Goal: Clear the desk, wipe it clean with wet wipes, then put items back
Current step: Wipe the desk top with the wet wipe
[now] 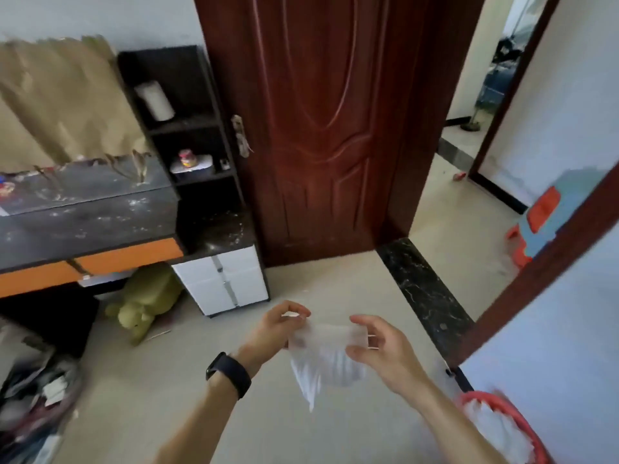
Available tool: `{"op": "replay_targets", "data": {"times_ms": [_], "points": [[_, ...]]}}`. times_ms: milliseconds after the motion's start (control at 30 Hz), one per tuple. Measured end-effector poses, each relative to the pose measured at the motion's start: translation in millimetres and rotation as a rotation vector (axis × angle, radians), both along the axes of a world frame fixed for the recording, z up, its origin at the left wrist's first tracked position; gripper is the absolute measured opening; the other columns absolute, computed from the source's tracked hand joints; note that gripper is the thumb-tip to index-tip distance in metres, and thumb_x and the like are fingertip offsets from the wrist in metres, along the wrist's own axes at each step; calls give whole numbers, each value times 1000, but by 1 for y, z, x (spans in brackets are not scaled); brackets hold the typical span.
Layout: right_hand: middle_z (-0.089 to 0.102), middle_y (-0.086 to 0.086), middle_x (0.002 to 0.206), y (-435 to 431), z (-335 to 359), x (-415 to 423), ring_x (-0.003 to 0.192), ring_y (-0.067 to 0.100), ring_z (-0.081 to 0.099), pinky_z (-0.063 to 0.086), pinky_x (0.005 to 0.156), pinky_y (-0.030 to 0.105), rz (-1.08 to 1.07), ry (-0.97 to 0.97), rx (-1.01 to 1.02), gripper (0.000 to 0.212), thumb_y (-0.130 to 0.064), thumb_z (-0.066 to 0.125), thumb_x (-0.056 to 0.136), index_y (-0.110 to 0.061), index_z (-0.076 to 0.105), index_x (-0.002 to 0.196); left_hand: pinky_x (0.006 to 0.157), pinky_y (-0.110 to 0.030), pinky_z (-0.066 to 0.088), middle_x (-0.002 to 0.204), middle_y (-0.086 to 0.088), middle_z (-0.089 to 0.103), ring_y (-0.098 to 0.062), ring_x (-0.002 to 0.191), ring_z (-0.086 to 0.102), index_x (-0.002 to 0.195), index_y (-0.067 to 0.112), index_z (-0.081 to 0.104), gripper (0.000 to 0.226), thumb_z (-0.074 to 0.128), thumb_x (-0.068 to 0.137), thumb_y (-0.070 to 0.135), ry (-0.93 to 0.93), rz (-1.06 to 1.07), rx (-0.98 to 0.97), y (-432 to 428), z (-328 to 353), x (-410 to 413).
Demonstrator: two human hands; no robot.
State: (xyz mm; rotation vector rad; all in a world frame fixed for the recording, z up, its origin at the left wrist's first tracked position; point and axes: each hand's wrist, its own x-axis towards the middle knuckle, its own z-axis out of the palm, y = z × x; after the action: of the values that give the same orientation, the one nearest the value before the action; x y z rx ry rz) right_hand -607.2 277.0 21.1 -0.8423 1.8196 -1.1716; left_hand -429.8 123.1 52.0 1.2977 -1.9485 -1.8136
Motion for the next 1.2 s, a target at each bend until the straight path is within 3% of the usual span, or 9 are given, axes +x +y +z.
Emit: {"op": "replay_targets", "data": {"times_ms": [100,200,400,567,667,767,867,1033,1200], "points": [[73,-14,103,-82,7,42,92,3,69,56,81,21,158,129,9,48,-7,76,80,-37,66,116,68,-16,50,108,-3,65,-12,80,64,108,17,65,30,78,82,8,-47,-35,-117,-56,5,65],[75,-13,92,-164,10,97,86,2,70,54,78,16,252,210,-35,41,-6,73,84,-38,67,110,56,-8,39,91,13,58,-4,73,55,109,30,62,40,78,77,11,-177,-41,-266,-105,3,133],[74,-13,85,-288,18,202,78,-1,67,49,73,15,442,272,-83,24,-21,76,86,-38,69,102,58,-15,43,80,11,61,-6,69,56,109,40,60,27,72,87,29,-232,318,-346,-178,-1,264],[73,-19,84,-366,24,274,82,-6,67,52,73,13,557,355,-143,15,-30,74,87,-35,72,101,64,-4,36,90,23,61,3,81,55,115,36,69,31,73,84,37,-302,446,-394,-217,-2,345],[71,-23,82,-413,25,313,80,-6,65,46,68,7,654,409,-181,7,-30,72,89,-36,73,90,59,-8,36,81,20,62,-3,77,56,101,31,74,14,68,89,35,-369,521,-425,-242,-5,383],[64,-18,99,-458,21,345,93,-3,57,41,77,12,716,433,-212,5,-31,71,89,-33,72,84,63,-21,35,89,8,57,-14,83,54,87,28,69,14,62,93,37,-380,615,-463,-270,-6,414],[69,-15,95,-511,11,381,95,1,60,45,75,17,791,352,-157,10,-38,63,94,-32,65,87,60,-27,40,78,3,57,-15,71,53,77,28,55,24,56,95,44,-243,698,-343,-310,-15,446],[71,-16,87,-607,-12,450,85,5,66,48,67,17,742,116,-144,4,-35,59,97,-33,60,101,64,-33,57,97,-1,68,-21,86,67,107,25,57,19,56,96,40,-144,950,-200,-399,-31,492],[72,-8,95,-694,-30,511,93,17,66,53,76,36,792,-75,-23,18,-40,67,89,-40,63,106,68,-29,55,103,3,66,-15,90,66,118,38,56,28,66,93,35,19,1090,-7,-478,-30,537]]}}
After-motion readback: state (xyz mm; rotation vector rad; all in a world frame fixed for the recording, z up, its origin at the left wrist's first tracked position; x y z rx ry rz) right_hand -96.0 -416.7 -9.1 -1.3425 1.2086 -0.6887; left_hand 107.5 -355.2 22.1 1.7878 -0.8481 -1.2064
